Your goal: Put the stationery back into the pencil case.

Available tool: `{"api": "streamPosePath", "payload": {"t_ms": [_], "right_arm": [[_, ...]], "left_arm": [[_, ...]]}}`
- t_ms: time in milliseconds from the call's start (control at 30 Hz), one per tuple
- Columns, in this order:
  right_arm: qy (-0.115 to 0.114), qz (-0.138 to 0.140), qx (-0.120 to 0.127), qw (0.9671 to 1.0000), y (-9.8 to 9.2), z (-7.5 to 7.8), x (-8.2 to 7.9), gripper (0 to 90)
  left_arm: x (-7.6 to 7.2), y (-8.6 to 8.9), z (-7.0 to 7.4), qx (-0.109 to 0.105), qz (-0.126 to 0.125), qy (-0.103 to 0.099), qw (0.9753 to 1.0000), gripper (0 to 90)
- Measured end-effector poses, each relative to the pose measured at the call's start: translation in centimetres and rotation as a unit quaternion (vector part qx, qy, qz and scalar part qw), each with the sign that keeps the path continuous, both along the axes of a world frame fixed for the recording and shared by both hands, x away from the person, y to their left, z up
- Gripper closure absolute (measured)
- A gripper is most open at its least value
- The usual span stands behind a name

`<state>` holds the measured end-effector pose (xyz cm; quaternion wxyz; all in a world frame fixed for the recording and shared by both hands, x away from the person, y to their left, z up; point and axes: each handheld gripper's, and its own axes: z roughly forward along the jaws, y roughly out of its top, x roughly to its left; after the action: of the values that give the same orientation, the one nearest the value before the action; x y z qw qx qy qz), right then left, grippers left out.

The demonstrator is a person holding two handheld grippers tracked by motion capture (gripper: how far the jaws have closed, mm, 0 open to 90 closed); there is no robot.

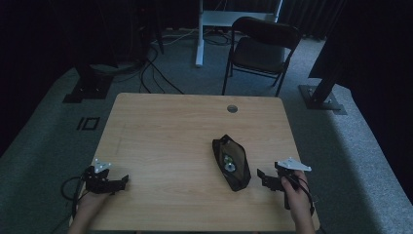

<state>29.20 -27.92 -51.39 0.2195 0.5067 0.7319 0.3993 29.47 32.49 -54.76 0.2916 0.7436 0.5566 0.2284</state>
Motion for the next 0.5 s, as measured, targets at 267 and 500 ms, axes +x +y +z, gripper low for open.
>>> {"api": "streamPosePath", "payload": {"t_ms": [267,500], "right_arm": [[0.017,0.000,-0.014,0.9998,-0.8,-2.3,0.0,18.0],[0.034,-0.006,-0.021,0.9992,-1.0,-3.7,0.0,18.0]], "left_arm": [[0.0,0.0,0.0,0.000,0.000,0.000,1.0000,0.4],[0.0,0.0,0.0,0.000,0.000,0.000,1.0000,0.4]]}}
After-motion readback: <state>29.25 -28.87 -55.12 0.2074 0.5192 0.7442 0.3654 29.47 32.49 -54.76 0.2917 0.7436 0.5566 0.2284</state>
